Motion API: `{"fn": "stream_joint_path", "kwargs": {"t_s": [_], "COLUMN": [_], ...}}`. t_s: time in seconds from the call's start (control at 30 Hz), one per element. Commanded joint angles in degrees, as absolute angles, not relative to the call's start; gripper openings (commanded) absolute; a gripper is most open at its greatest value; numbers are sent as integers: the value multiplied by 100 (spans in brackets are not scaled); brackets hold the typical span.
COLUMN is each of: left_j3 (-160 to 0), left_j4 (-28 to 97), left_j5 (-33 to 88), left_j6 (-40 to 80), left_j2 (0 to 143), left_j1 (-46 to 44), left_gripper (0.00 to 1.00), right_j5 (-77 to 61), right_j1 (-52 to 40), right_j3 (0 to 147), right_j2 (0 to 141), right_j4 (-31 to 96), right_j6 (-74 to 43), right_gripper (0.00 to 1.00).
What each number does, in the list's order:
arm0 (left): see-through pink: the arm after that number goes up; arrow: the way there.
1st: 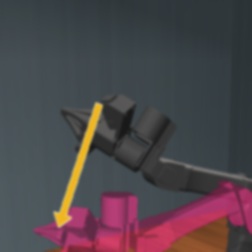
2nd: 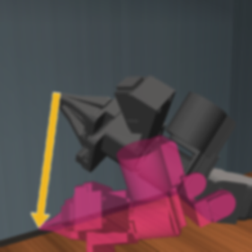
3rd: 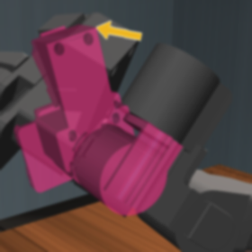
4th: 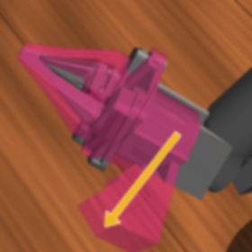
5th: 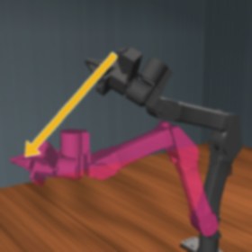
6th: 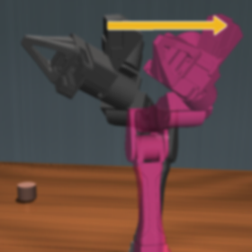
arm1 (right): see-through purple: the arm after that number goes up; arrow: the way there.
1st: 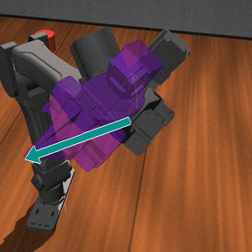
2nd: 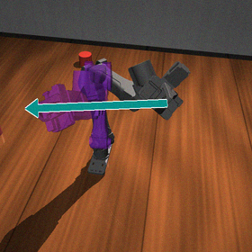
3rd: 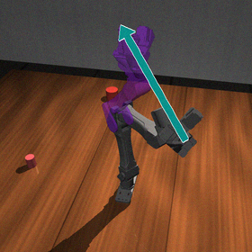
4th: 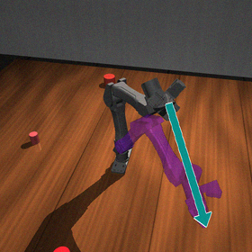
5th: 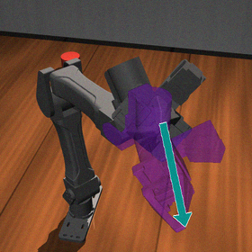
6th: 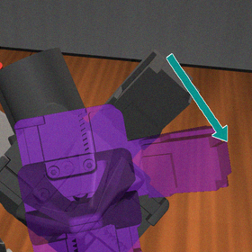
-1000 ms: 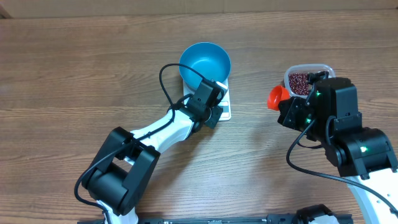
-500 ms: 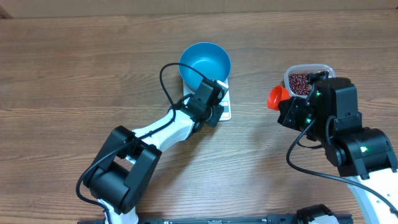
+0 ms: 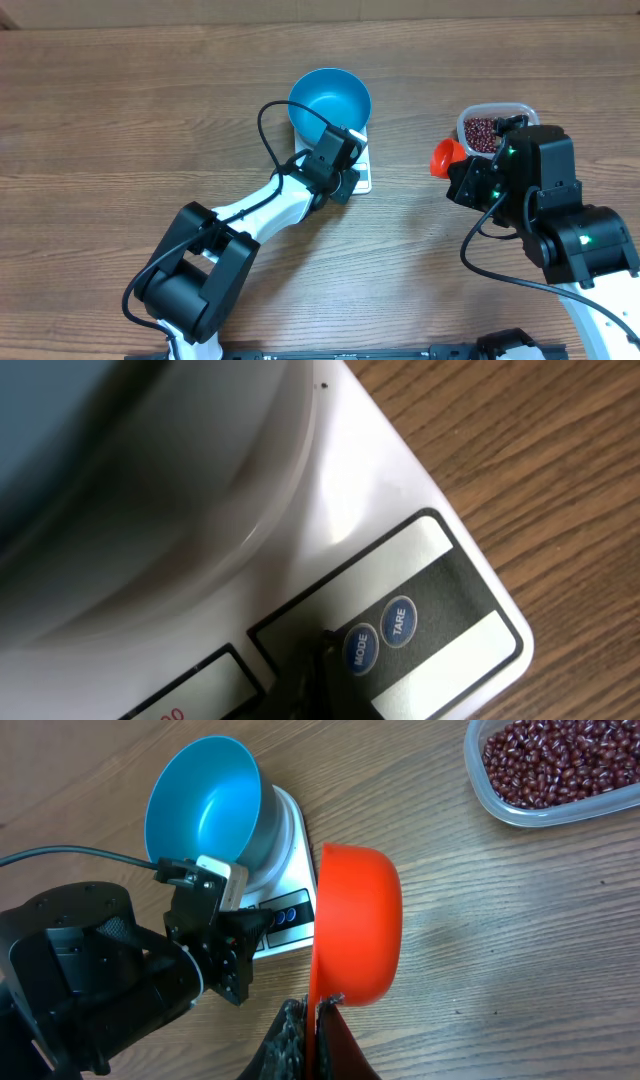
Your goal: Scoop item into bowl and weigh 150g on scale
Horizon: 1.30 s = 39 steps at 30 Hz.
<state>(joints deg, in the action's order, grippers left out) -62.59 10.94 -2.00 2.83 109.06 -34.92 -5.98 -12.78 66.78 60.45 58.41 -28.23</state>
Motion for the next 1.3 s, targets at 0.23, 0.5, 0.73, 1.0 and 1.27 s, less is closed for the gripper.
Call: {"fn": "stream_joint_path", "kwargs": {"t_s": [0.23,0.5,0.73,1.0,1.27], "left_j3": [-6254,-6864,-7531,-7537,-7369], "left_j4": [1594,2189,3044,3170,3363], "left_j5": [-248,130,154,150,150], "left_j6": [399,123,150,145,375], "left_j2": [11198,10525,9266,8414,8890], "left_j1": [-3557,-3680,-3710,-3706,-3717], "left_gripper": [4,4,4,4,4], "right_j5": [-604,-604,-513,-454,-456], "right_j1": [-1249,-1249,-1249,-1249,-1251], "right_j3": [6834,6834,6834,6834,6834], "right_j2": [6025,6025,6025,6025,6025], "right_j4": [5828,5824,5802,5655,5588], "right_j6": [-2753,-2753,-2755,-2753,-2751], "right_gripper": [4,4,4,4,4]}}
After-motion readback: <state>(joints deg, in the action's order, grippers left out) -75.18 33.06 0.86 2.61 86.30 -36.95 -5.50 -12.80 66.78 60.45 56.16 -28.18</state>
